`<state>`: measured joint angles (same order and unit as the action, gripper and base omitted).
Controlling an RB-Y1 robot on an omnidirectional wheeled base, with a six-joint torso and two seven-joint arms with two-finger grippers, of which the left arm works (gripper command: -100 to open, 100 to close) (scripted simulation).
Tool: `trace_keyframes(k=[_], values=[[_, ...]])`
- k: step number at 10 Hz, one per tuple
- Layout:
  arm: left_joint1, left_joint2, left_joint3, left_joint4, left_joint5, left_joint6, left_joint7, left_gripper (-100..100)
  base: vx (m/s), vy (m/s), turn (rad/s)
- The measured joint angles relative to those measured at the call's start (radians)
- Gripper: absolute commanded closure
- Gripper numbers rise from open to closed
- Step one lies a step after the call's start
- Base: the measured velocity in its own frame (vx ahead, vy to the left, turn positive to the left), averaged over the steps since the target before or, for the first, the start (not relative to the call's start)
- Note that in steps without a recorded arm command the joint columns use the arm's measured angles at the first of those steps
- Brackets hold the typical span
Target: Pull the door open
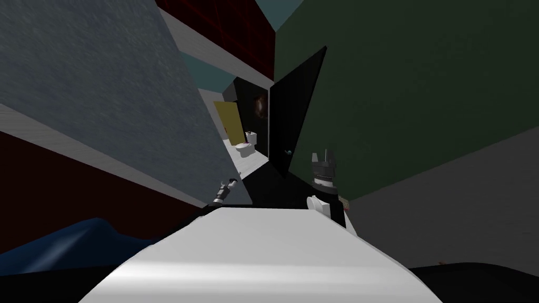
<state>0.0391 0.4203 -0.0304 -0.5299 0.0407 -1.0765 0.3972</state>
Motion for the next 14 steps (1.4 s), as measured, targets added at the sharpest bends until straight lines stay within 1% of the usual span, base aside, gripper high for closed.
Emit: trace_keyframes(k=[1,2,3,4,5,6,7,8,9,11,12,13,14], values=[[0.000,-0.002,0.002,-0.033,-0.004,0.029,-0.002,100,-0.162,0.040,-0.051],[-0.019,-0.006,0.002,-0.016,-0.007,0.033,-0.004,100,-0.065,0.006,0.013],[-0.031,-0.008,0.001,0.011,-0.009,0.020,-0.004,100,-0.117,0.037,-0.040],[-0.055,-0.010,0.002,0.038,-0.012,0.017,-0.004,100,-0.160,0.080,-0.105],[-0.059,-0.012,0.003,0.025,-0.015,0.031,-0.004,100,-0.167,0.104,-0.088],[-0.076,-0.018,0.002,0.035,-0.019,0.034,-0.004,100,-0.069,0.044,-0.047],[-0.078,-0.020,0.000,0.037,-0.021,0.034,-0.005,100,-0.139,0.034,-0.194],[-0.075,-0.013,0.000,0.045,-0.021,0.022,0.001,100,-0.183,0.031,-0.190],[-0.064,-0.004,0.000,0.037,-0.021,0.016,0.007,100,-0.192,0.030,-0.147],[-0.057,0.005,-0.002,0.064,-0.022,-0.021,0.016,100,-0.213,0.068,-0.179],[-0.033,0.012,-0.004,0.047,-0.023,-0.029,0.022,100,-0.198,0.066,-0.186],[-0.031,0.018,-0.008,0.067,-0.026,-0.049,0.030,100,-0.204,0.043,-0.191],[-0.018,0.025,-0.009,0.065,-0.026,-0.061,0.037,100,-0.199,0.060,-0.151]])
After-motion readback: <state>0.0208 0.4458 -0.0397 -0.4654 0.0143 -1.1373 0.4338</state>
